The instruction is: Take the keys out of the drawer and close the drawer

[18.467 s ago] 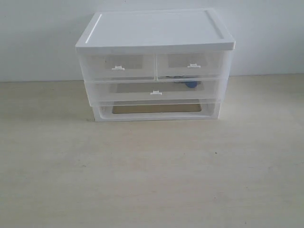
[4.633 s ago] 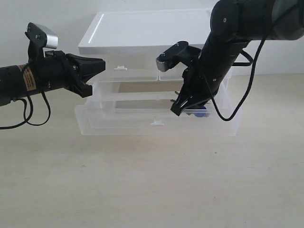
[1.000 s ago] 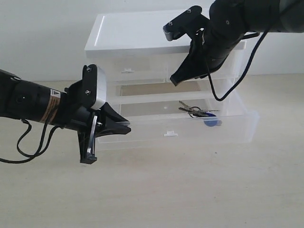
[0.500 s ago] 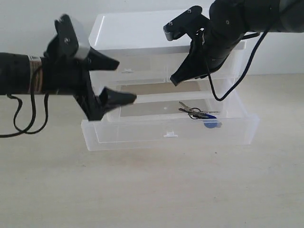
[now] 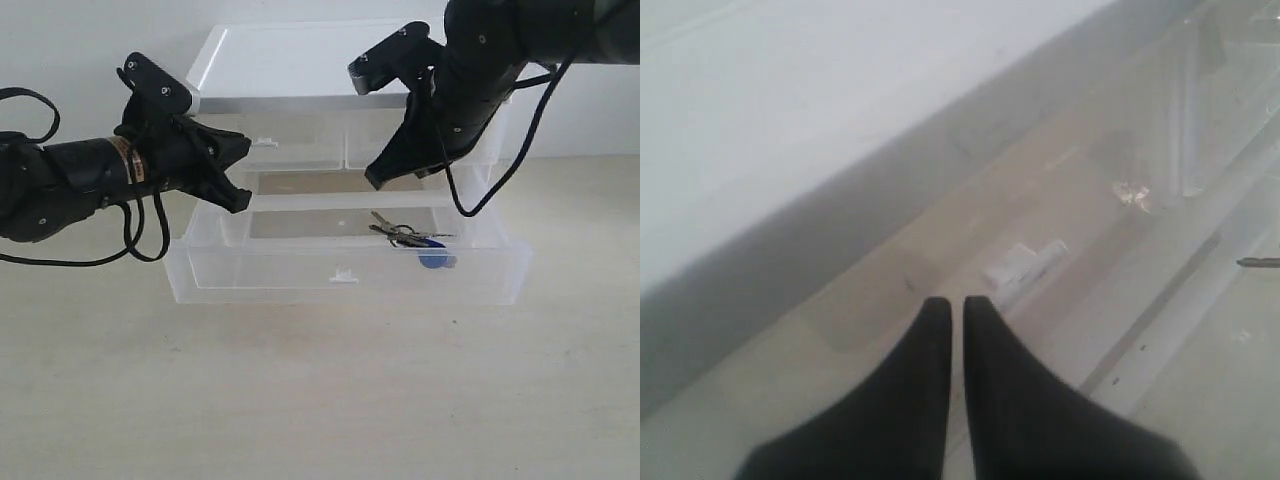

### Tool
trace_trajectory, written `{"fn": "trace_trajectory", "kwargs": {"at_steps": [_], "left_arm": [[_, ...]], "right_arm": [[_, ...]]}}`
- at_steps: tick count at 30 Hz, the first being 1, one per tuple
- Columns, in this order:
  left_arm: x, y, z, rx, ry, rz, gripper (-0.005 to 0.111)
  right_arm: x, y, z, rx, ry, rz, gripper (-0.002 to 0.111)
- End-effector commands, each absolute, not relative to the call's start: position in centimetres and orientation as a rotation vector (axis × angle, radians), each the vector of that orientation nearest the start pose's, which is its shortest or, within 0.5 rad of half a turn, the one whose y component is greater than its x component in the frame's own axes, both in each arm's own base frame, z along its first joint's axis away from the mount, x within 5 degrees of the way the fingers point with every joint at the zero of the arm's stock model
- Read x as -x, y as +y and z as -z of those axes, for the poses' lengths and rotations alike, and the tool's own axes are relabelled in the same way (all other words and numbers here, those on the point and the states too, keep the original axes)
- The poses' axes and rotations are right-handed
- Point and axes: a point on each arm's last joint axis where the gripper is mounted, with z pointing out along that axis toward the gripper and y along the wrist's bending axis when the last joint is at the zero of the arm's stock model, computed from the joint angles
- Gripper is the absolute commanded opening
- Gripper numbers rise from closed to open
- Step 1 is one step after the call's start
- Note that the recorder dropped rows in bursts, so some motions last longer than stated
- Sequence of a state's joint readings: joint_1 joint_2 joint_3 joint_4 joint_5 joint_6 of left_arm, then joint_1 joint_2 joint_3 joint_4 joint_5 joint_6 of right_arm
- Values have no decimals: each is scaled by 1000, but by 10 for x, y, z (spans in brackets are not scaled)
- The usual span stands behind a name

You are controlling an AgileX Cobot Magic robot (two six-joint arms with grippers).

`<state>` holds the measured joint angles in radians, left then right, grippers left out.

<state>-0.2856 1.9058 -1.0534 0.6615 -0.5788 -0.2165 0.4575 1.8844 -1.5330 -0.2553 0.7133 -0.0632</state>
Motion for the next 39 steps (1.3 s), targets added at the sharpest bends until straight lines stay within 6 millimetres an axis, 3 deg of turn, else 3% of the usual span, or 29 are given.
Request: {"fn": "trace_trajectory", "kwargs": {"at_steps": [1,3,6,11,17,19,22,23,25,30,34,39], "left_arm": [[-389,-141,-199,-745,1667,266,4],[-389,-141,-199,-745,1667,266,4],[-389,-141,-199,-739,1670,272,4],[-389,-141,-199,-738,1666,273,4],[-390,-141,-200,-733,1672,272,4],[-390,-141,-200,-729,1676,277,4],[-390,-141,-199,-722,1685,283,4],[-390,-141,-199,-721,1685,284,4],[-390,-141,-199,-724,1685,284,4],[-390,-141,-199,-725,1686,286,4],[-390,-141,-199,-723,1686,287,4],[-390,-141,-199,-721,1687,289,4]], "right_arm": [[-367,177,-288,920,2364,-54,0],[-359,178,-294,978,2368,-106,0],[-359,172,-294,885,2421,-66,0],[-346,167,-283,890,2493,-62,0],[-343,166,-264,882,2385,-68,2],[-346,167,-257,901,2397,-63,9],[-349,168,-246,925,2463,-56,38],[-349,169,-244,927,2487,-54,52],[-353,170,-241,920,2511,-56,62],[-365,176,-233,936,2551,-50,48],[-375,180,-215,977,2634,-33,55],[-386,181,-201,984,2661,32,56]]}}
